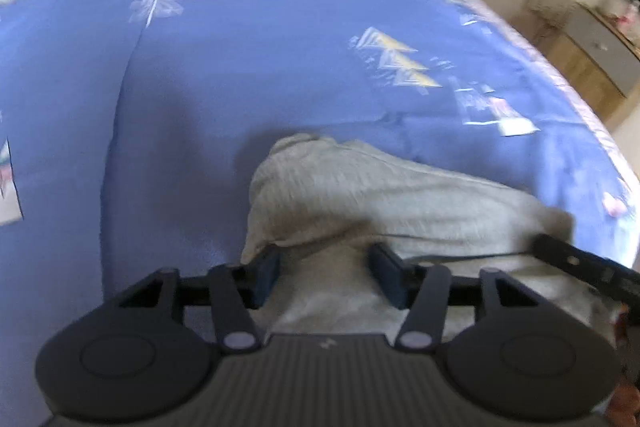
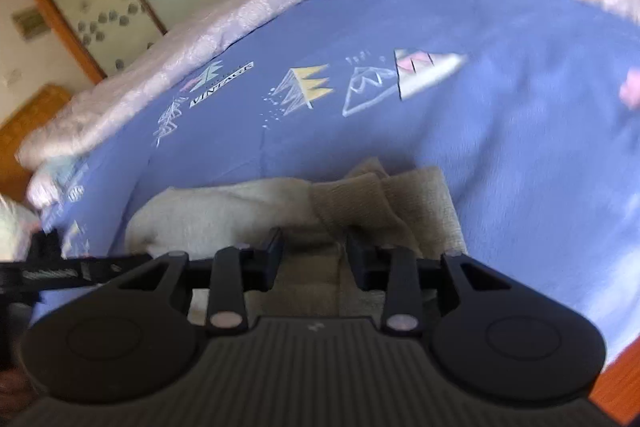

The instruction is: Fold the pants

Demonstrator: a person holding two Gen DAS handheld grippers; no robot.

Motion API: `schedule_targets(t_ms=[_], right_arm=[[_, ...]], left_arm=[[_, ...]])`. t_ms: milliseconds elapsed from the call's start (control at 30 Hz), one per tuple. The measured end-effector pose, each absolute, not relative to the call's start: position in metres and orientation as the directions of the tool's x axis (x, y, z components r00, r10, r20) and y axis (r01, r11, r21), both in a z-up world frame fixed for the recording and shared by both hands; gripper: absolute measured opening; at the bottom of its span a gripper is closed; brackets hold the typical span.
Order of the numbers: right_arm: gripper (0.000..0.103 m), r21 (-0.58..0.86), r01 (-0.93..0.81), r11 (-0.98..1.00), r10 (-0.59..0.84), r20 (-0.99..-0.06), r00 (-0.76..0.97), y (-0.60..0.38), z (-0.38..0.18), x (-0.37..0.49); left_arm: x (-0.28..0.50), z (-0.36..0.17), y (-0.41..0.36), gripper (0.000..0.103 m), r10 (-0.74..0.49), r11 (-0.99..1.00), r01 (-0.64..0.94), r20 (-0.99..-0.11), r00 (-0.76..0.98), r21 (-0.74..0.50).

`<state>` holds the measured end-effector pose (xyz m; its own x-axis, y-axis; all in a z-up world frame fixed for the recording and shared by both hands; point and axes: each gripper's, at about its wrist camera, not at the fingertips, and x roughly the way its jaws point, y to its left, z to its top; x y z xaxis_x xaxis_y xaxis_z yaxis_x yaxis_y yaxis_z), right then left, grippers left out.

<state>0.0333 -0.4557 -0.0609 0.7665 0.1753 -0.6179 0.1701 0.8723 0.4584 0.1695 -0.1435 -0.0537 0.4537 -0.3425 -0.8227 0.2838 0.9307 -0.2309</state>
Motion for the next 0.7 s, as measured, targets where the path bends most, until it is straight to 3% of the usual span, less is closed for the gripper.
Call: schedule_targets(t_ms=[67, 100, 133, 333, 433, 700], right_arm=[[0.033, 0.479, 0.168, 0.862, 0.190, -0.611, 0.769, -0.461, -0.062, 0.031], [0.032, 0.481, 0.165, 0.861, 0.193, -0.609, 0.770, -0.463, -0.063, 0.030], [0.032, 0.482, 0.162, 0.861, 0.195, -0.606, 0.771, -0.460, -0.060, 0.028], [0.036, 0.528, 0.151, 0.836, 0.236, -0.593, 0.770, -0.458, -0.040, 0.014], [0.052, 0.559, 0.146, 0.816, 0.234, -0.551, 0.801, -0.461, -0.024, -0.004], [0.054, 0.563, 0.164, 0.810, 0.213, -0.543, 0.812, -0.460, 0.000, -0.059]], left_arm=[[0.167, -0.054, -0.152, 0.067, -0.286, 0.942, 0.303, -0.822, 0.493, -0.146], [0.165, -0.056, -0.156, 0.078, -0.247, 0.947, 0.306, -0.822, 0.513, -0.094], [0.162, -0.057, -0.159, 0.084, -0.215, 0.952, 0.302, -0.819, 0.532, -0.054], [0.147, -0.037, -0.139, 0.081, -0.264, 0.953, 0.273, -0.812, 0.520, -0.135], [0.124, -0.018, -0.125, 0.079, -0.282, 0.950, 0.271, -0.790, 0.544, -0.153], [0.080, -0.010, -0.100, 0.077, -0.237, 0.967, 0.207, -0.810, 0.537, -0.146]])
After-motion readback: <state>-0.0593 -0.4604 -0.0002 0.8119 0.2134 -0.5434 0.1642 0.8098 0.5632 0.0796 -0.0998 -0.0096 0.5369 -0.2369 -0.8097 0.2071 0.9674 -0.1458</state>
